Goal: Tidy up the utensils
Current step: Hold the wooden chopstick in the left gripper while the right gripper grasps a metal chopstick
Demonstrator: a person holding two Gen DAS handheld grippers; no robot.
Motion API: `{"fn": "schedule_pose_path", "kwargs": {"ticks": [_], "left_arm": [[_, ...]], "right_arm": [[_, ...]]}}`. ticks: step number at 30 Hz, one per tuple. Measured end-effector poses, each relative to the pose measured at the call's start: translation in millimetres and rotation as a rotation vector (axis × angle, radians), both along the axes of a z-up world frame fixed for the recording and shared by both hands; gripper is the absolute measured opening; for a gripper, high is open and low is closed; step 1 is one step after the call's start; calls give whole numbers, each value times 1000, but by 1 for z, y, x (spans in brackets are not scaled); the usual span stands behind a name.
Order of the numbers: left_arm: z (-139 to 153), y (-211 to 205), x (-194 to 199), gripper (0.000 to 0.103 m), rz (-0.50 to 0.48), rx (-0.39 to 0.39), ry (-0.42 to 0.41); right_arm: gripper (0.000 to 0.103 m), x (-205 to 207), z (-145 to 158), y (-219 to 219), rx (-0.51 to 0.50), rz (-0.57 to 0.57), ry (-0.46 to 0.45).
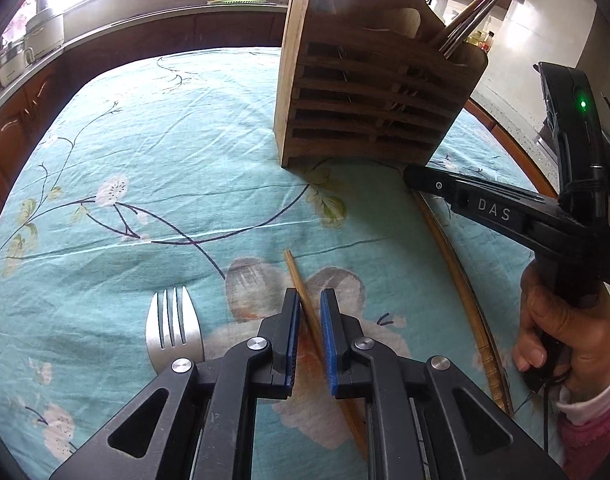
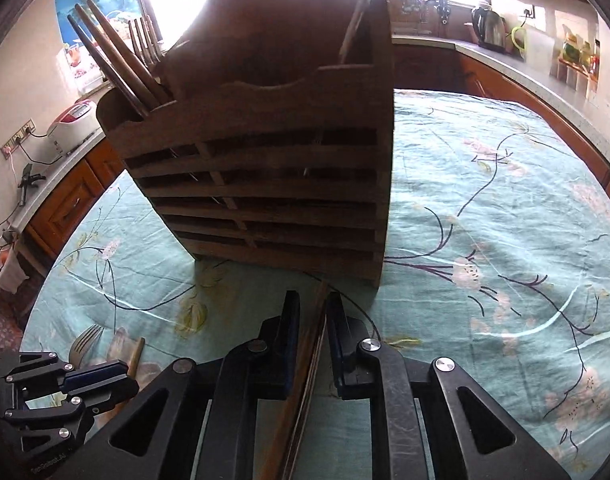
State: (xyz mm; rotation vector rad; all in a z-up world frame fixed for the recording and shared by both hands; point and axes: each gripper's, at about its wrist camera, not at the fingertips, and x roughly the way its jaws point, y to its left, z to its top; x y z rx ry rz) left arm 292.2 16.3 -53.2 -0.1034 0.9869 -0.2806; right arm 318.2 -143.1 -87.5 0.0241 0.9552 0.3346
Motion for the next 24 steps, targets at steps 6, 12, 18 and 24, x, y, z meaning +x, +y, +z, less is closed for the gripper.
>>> {"fn": "schedule_pose_path", "kwargs": {"ticks": [6,12,18,24], "left_arm": [[1,0,-4,11,1,18,-5],[-1,-6,-4,10,-10,37,-26],[-1,-4,-11,7,-38,46,-28],[2,2,-20,7,-15,26,-15]], "right_arm": [[14,11,-9,3,-35,23,30],[0,2,-3,0,-45,32,15],[0,-26,16,-44,55,-29,2],[6,-59,28,-73,146,-52,11]]}}
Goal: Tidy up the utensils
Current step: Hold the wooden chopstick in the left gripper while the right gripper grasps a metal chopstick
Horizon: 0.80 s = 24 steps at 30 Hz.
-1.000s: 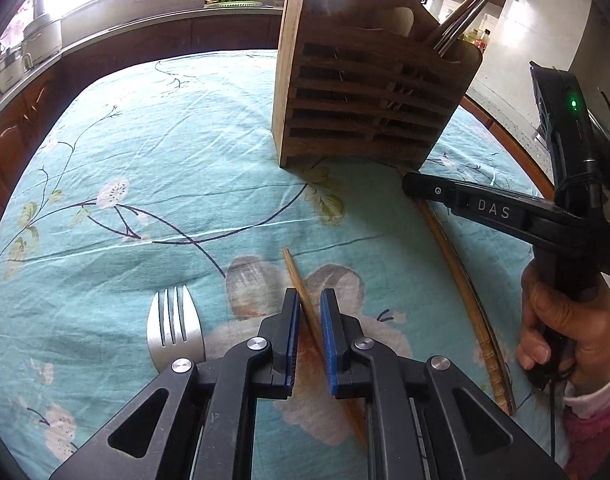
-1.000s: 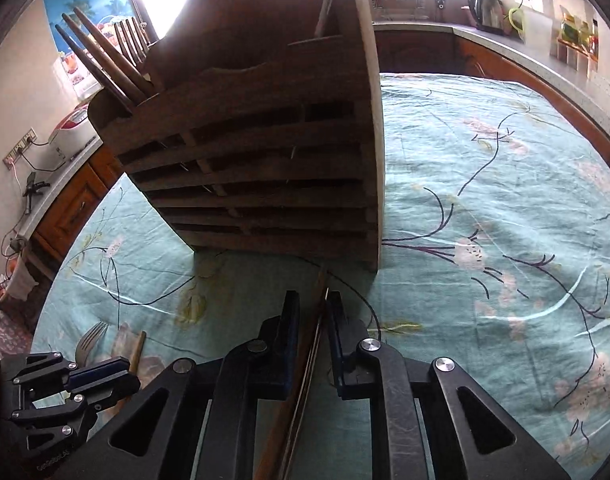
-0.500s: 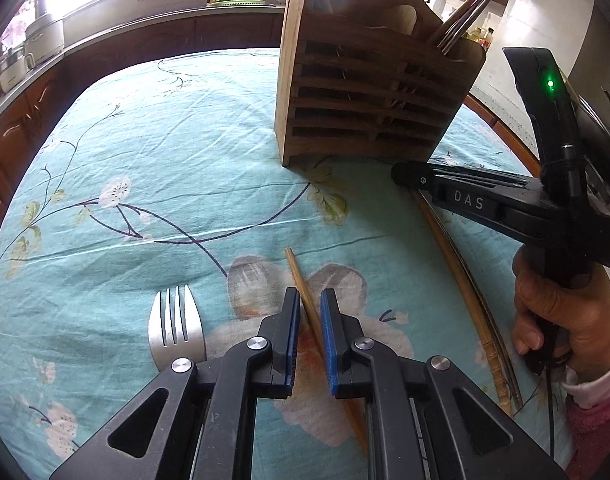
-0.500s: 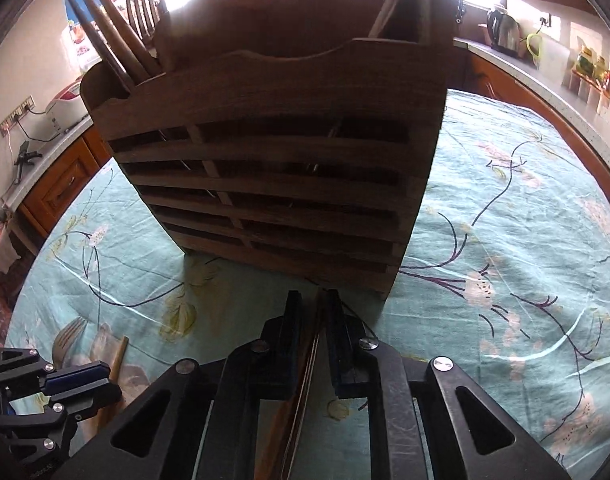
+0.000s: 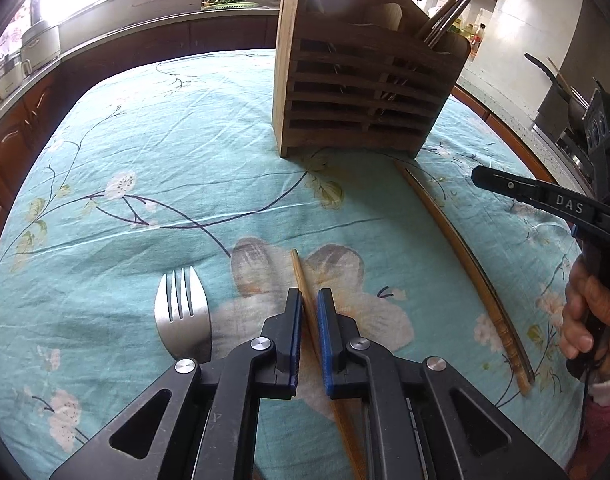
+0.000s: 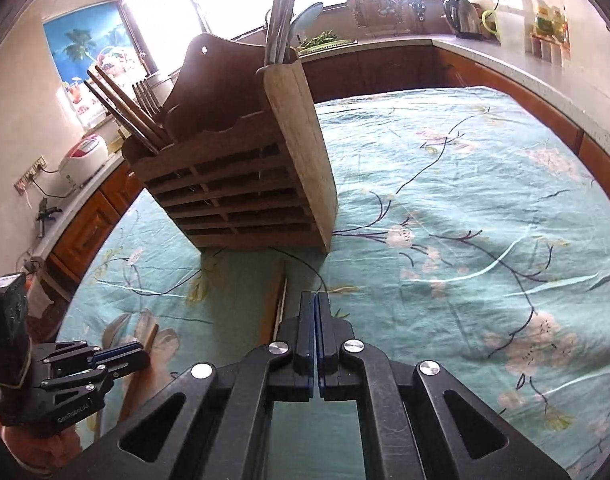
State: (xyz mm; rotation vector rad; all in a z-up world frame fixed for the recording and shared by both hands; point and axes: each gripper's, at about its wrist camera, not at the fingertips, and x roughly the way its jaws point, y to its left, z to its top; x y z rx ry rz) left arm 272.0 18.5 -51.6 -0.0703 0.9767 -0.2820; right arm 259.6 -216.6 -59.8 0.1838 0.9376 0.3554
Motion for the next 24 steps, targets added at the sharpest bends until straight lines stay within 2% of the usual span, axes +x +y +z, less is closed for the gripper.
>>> {"fn": "schedule_pose_path", "kwargs": {"ticks": [5,9,12,17,20,24], "left_arm": [[2,1,-8,7,17,13,0],[3,4,-11,8,19,11,5],[2,6,-10,8,22,0,10],[3,3,-6,8,24,13,11],[3,0,-1,12,21,13,27],[2,-6,4,13,16,44,25]], "right_arm": [[6,-1,-6,9,-51,42,15],[6,19,-15,45,-85,95,33],[8,24,-23,55,-120,111,64],[8,30,-25,58,-141,109,70],[8,39,-25,62,-159,102,74],[20,54,-28,72,-169,111,77]]}}
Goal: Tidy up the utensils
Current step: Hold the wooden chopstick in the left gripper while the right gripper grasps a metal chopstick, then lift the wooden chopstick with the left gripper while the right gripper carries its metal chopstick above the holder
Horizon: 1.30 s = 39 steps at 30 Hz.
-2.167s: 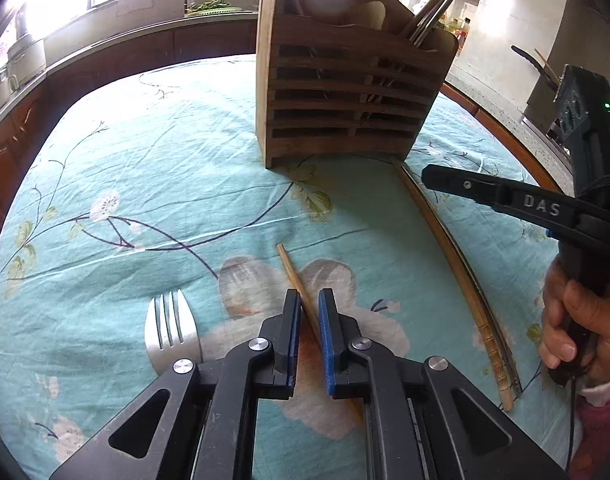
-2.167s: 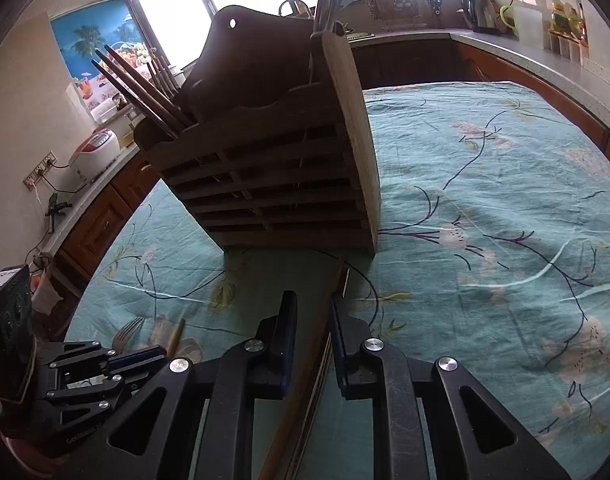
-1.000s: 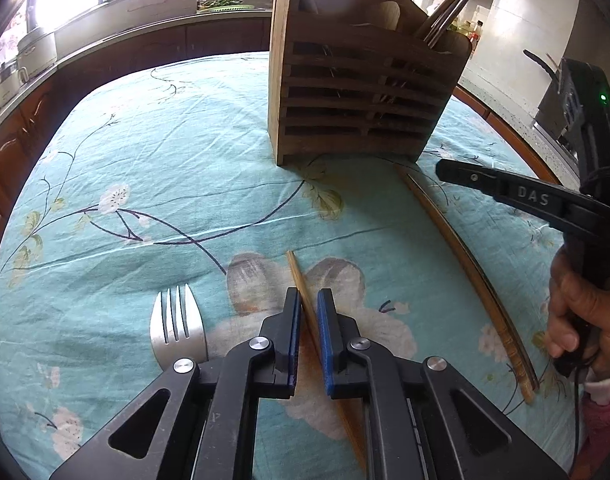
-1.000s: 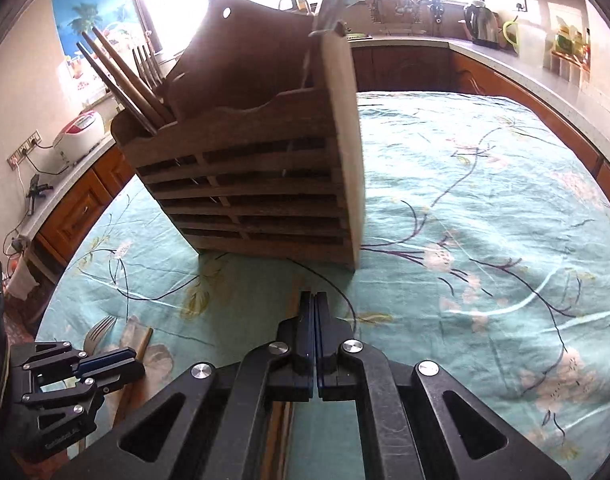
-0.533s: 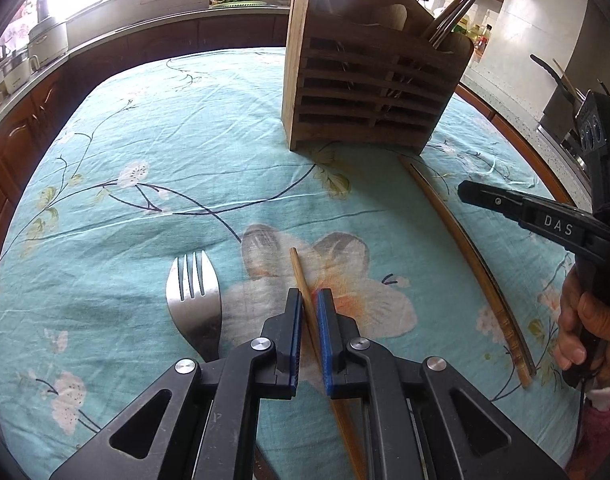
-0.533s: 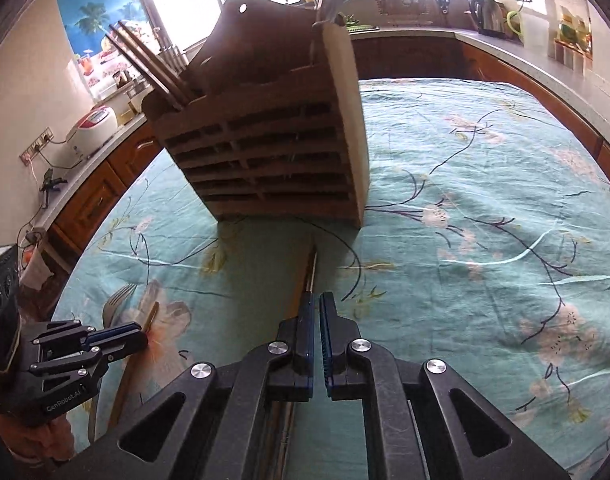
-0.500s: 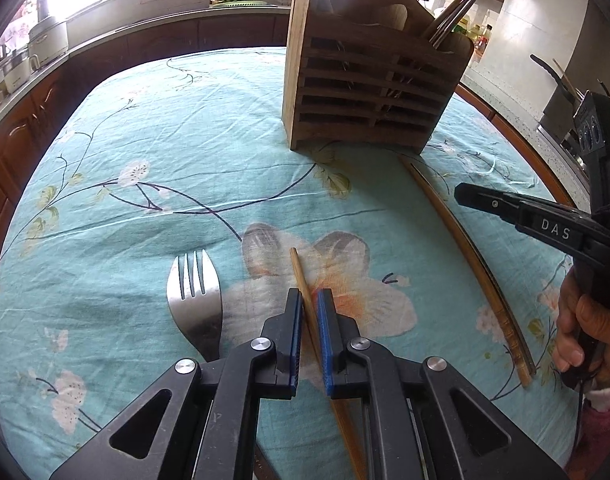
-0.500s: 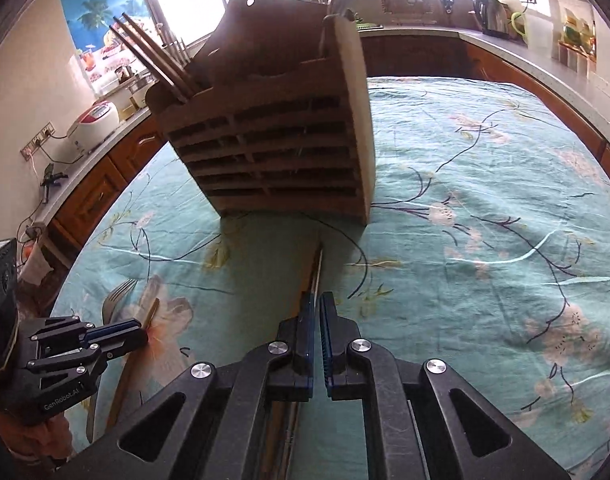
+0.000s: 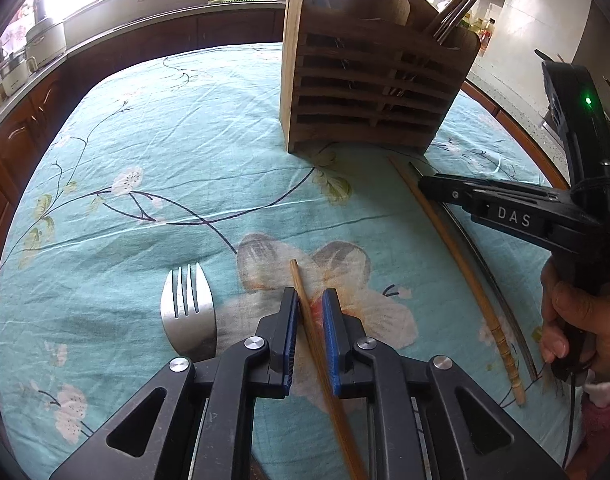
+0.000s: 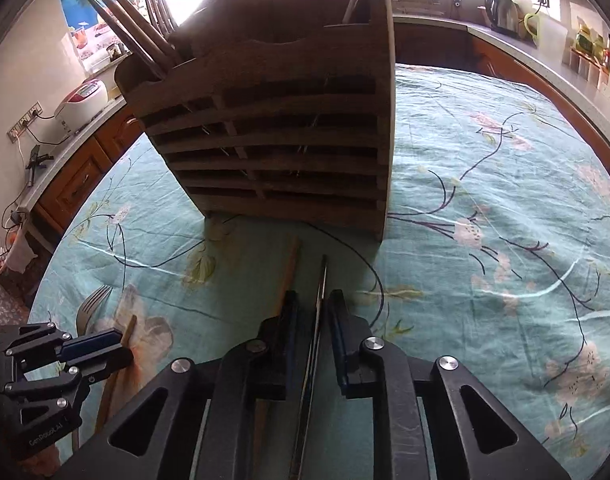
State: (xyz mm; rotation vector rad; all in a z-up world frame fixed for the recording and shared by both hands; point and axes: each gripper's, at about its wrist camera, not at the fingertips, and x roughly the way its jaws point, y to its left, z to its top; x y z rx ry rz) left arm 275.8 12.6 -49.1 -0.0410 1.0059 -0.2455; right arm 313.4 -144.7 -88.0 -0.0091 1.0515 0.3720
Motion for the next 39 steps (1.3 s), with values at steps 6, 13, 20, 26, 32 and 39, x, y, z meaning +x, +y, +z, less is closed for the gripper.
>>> {"fn": "schedule_pose_path", "kwargs": {"ticks": [6,13,20,26,32,39], "left_arm": [[-3,-6,-1,6,-11,30,-37],[2,3,-7,3,10,-30,-46],[41,27,-35,3,37,-156,-130],[84,40,-68,3,25,-221,-242],[121,53,-101,3,6,-274,-342],[143,61,-123,3,5,-295,-428]], "right_arm": [[20,-2,-2,15,-90,46,-39],[4,-16,8,-7,39,10,-33],[4,-51,49,-39,181,-16,-108],[4,-79,98,-47,225,-25,-214],[4,-102,152,-61,276,-37,-349],[4,-107,184,-67,293,-39,-443]]}}
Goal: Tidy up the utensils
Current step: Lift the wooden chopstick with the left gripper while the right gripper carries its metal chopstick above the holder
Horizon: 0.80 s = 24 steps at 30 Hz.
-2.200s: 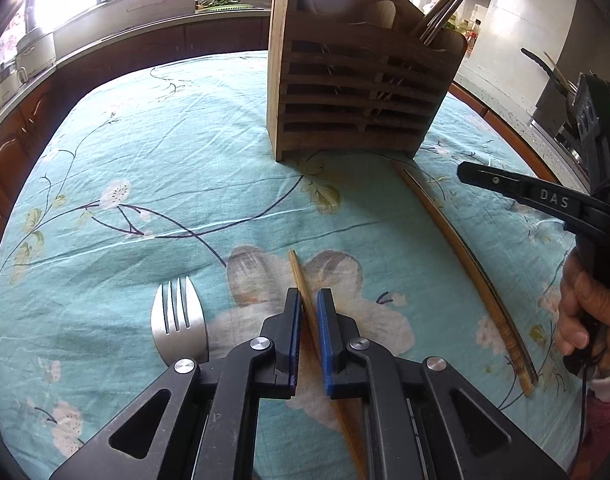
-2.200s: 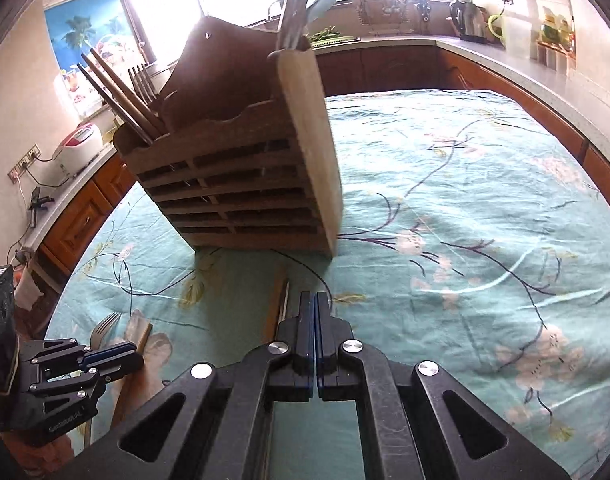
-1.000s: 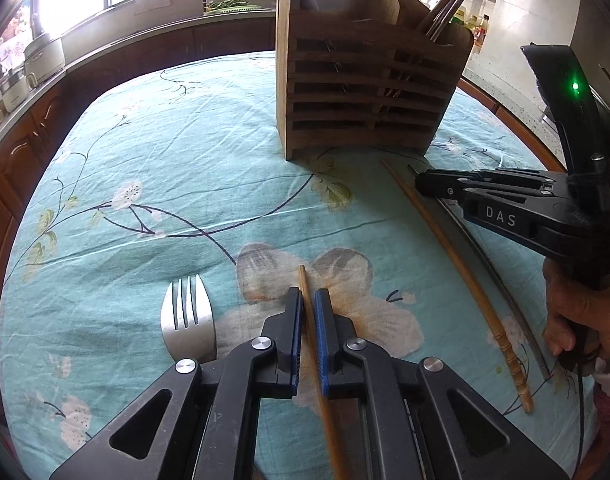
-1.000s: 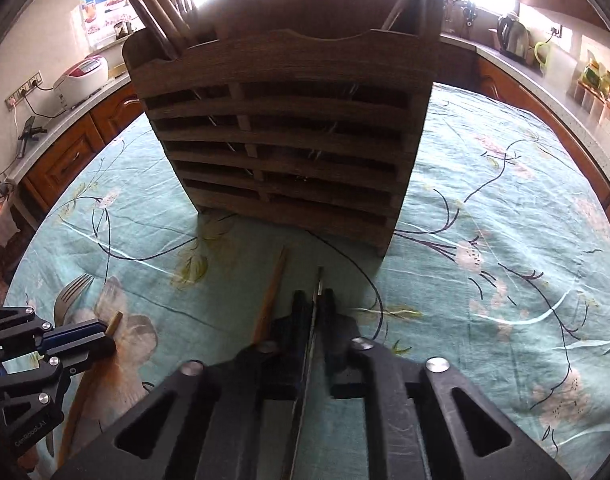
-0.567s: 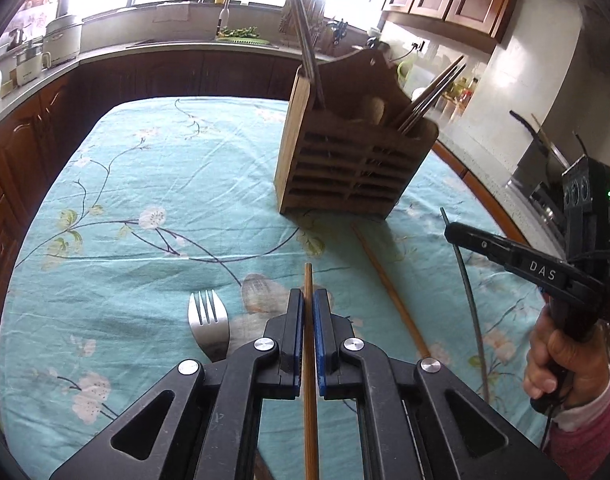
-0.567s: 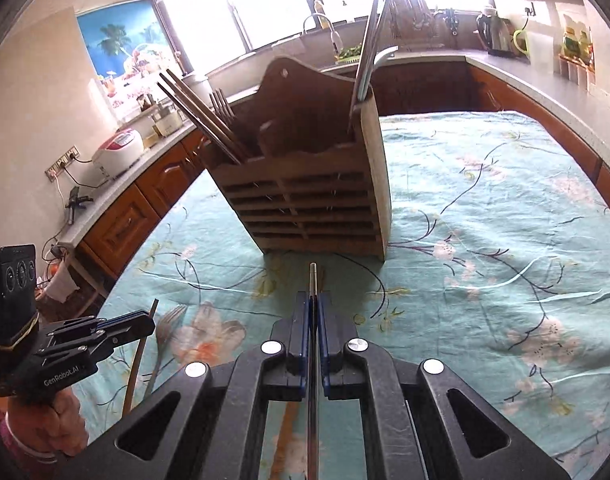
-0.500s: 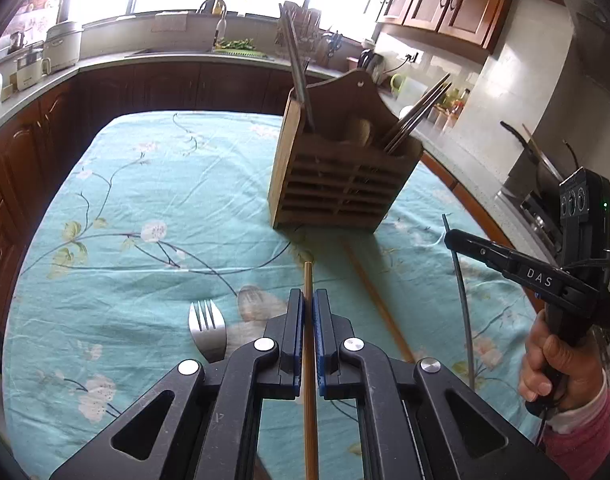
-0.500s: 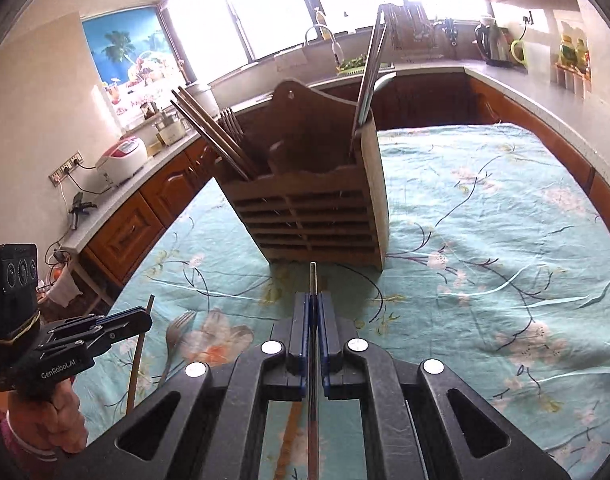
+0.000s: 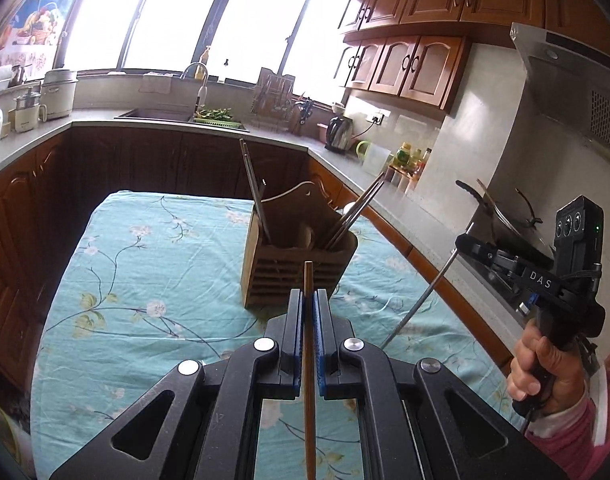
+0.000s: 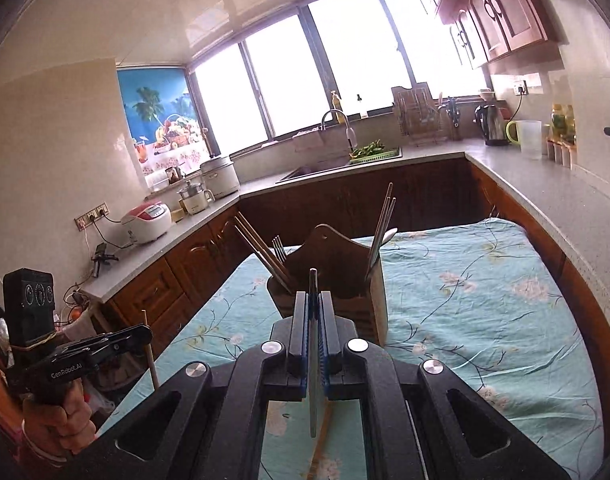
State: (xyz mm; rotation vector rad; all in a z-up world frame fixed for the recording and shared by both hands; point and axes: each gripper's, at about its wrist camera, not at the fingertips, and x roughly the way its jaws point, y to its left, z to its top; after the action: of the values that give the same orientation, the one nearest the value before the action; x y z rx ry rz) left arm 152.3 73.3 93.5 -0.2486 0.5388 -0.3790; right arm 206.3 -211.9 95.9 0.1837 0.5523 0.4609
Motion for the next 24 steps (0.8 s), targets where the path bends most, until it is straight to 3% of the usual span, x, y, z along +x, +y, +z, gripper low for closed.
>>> {"fn": "schedule_pose_path", "kwargs": {"ticks": [16,24], "left_arm": [[-5,8,23,3,59,-68,-37],[0,12,37,3,99,-102,-114]], "right_arm": [[4,8,2,-1,12,-13,-10],[4,16,6,-7,38,-44,-35]]}}
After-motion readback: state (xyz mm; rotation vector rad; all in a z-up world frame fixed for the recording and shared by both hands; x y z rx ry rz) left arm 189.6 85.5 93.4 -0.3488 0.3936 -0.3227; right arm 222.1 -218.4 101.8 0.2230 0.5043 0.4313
